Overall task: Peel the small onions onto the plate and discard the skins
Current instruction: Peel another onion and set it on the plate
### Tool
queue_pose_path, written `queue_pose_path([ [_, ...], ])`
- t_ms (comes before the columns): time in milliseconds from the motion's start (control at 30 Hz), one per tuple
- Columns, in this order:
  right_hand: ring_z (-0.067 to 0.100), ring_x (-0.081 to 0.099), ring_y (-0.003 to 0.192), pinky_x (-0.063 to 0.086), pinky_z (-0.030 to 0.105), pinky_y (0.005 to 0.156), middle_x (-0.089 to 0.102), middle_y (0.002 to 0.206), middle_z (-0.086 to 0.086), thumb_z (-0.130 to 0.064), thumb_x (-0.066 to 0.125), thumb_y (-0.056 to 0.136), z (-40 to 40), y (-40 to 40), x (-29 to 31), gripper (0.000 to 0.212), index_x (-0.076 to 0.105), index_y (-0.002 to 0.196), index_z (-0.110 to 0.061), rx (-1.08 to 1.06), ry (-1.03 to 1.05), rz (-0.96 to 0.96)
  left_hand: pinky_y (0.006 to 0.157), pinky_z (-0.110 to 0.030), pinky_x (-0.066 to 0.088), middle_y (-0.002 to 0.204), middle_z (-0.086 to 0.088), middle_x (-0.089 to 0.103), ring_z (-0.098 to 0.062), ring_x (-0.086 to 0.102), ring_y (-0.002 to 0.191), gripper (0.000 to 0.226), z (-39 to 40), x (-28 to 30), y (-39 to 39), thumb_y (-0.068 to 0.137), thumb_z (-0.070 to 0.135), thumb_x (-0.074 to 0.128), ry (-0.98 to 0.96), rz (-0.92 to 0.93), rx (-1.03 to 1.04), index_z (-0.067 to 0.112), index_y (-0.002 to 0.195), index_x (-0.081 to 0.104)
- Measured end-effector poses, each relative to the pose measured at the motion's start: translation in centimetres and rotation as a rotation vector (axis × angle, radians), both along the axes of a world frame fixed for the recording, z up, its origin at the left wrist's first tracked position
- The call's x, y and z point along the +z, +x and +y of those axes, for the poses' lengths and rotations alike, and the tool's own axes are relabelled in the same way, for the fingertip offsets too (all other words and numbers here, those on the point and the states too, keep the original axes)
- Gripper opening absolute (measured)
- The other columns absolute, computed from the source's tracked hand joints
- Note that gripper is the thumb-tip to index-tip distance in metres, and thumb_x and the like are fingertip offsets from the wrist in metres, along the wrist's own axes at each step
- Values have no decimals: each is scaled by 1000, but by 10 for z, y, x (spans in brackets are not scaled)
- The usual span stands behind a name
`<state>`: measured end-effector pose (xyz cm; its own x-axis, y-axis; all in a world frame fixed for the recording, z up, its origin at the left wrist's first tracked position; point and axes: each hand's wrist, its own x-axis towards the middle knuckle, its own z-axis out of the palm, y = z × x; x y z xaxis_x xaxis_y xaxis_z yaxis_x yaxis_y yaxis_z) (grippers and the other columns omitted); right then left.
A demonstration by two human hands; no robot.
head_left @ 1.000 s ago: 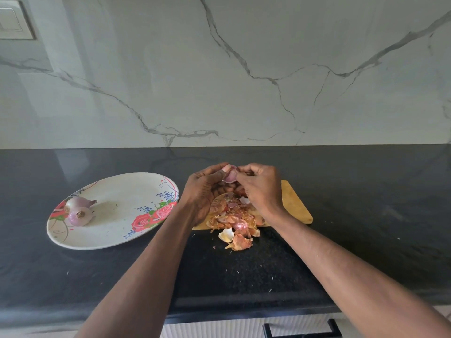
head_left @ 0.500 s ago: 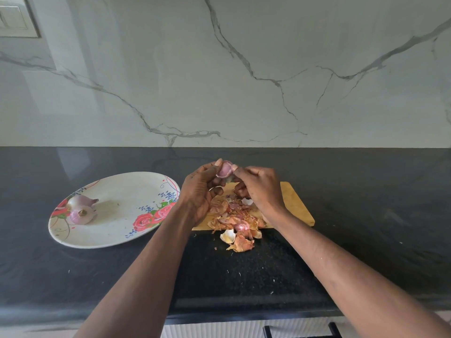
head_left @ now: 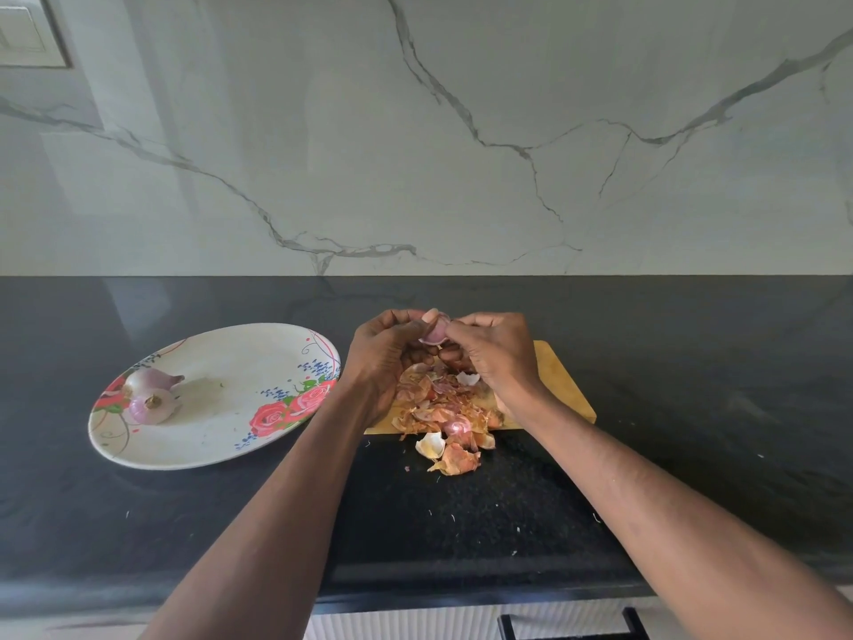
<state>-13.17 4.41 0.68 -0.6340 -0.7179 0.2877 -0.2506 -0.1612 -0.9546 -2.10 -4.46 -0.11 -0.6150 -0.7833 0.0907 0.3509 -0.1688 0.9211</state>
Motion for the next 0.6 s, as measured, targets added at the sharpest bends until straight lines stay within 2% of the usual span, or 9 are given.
queue_pose_path([
  [100, 16, 70, 56, 60, 29, 57, 74, 68, 7, -3, 78, 81, 0, -3, -1, 8, 77, 75, -7, -39, -39, -30, 57, -23, 55, 85, -13, 72, -16, 65, 66, 9, -3, -1, -2, 91, 4, 67, 8, 21, -3, -2, 97, 68],
  [300, 18, 71, 59, 58, 31, 57, 74, 70, 12, -1, 73, 85, -1, -3, -2, 11, 77, 79, -9, -9, -46, -66, 55, -21, 53, 80, -13, 71, -15, 63, 61, 10, -2, 3, -3, 97, 7, 60, 76, 48, -9, -2, 99, 64],
  [367, 21, 70, 58, 57, 32, 59, 74, 69, 14, -1, 70, 87, -2, -4, -1, 12, 75, 78, -8, -21, -54, -88, 58, -22, 54, 84, -15, 71, -16, 64, 64, 11, -3, 3, -1, 99, 8, 56, 124, 76, -26, 0, 102, 64],
  [467, 25, 67, 56, 57, 36, 60, 72, 69, 17, -11, 68, 92, -4, -6, -5, 16, 74, 80, -3, -29, -25, -66, 67, -25, 57, 96, -18, 70, -20, 67, 75, 18, -6, 2, 0, 101, 7, 52, 155, 125, -50, -1, 113, 63],
  [533, 25, 66, 56, 55, 35, 58, 72, 68, 14, -25, 70, 93, -5, -6, -7, 26, 74, 80, -3, -20, 15, -13, 72, -26, 57, 95, -15, 72, -20, 69, 79, 18, -6, 1, 1, 102, 7, 51, 145, 129, -45, 1, 110, 65],
  [600, 22, 67, 58, 57, 33, 59, 74, 70, 7, -28, 73, 91, -4, -5, -6, 23, 77, 82, -8, 10, 31, -1, 74, -26, 57, 95, -11, 74, -18, 70, 80, 18, -6, 1, 1, 101, 10, 53, 121, 110, -35, 4, 108, 69],
])
